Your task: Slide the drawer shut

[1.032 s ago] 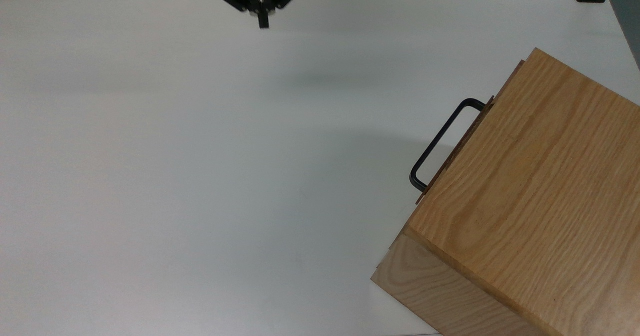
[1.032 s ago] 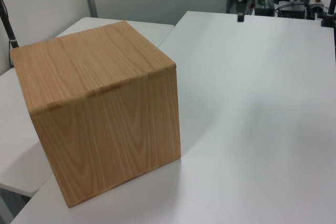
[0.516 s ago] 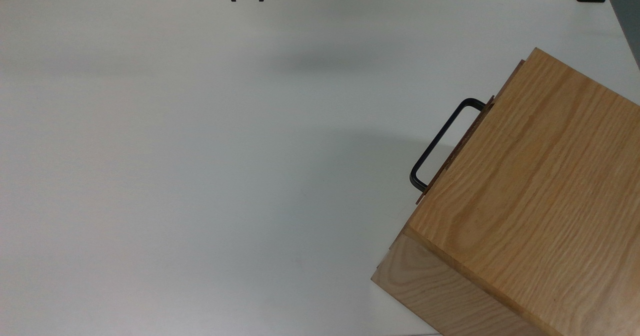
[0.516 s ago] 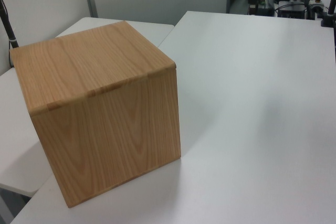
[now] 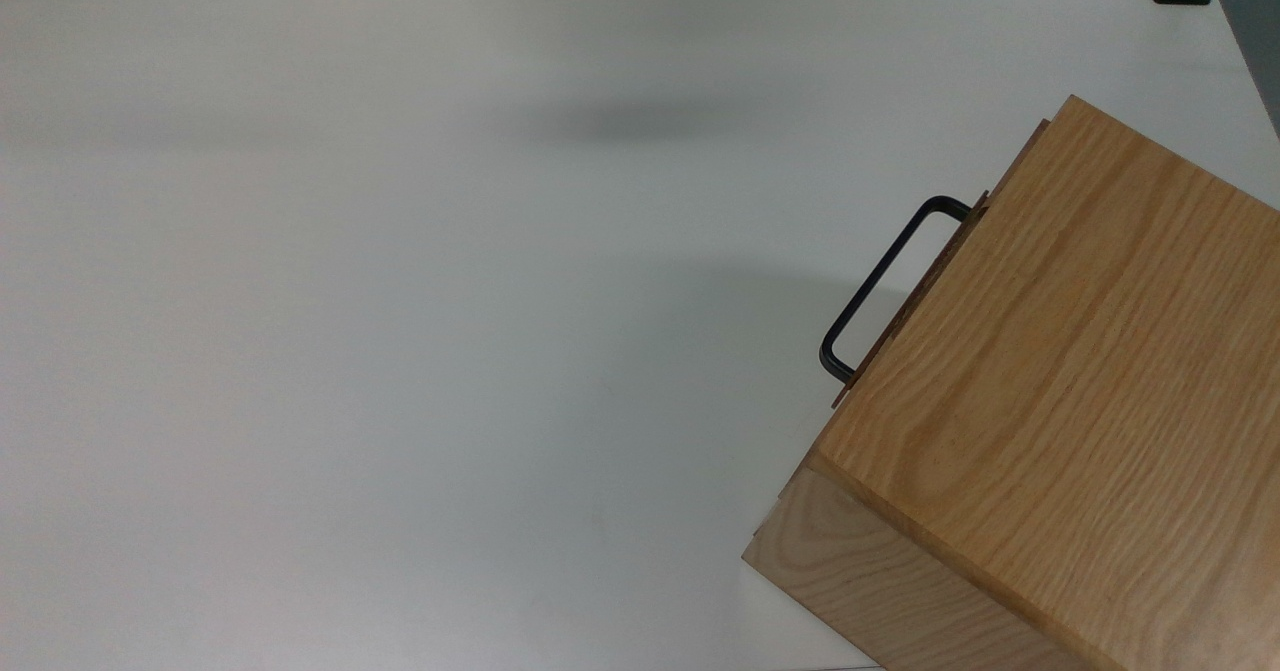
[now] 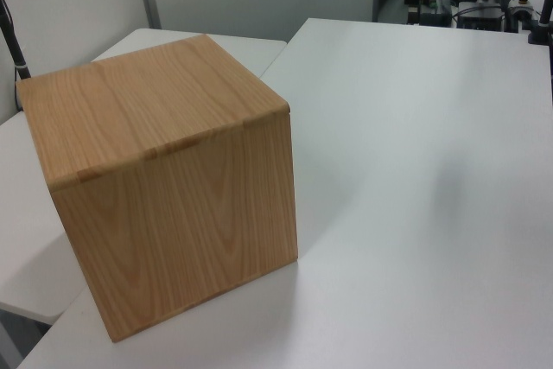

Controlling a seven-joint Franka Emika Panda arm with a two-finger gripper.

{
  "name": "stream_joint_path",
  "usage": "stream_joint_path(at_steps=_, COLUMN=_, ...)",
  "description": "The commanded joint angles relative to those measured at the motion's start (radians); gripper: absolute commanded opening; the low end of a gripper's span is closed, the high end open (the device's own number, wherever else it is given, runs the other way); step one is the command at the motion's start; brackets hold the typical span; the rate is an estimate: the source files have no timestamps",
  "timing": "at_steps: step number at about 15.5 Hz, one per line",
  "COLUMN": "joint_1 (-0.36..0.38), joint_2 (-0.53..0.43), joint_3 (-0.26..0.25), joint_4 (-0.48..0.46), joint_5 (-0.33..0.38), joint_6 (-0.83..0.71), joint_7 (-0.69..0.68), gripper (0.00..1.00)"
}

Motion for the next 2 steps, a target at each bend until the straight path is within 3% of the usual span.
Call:
stream_joint_path(at_steps=1, joint_1=0.007, joint_2=-0.022, joint_3=-0.003, joint_4=-0.02, joint_5=-0.025, joint_6=-0.011, joint_7=0.048, gripper=1.0)
stream_joint_path(at_steps=2, joint_1=0.007, joint_2=-0.023, joint_3=-0.003, joint_4=-0.018, joint_5=-0.025, joint_6=-0.011, joint_7=0.048, gripper=1.0)
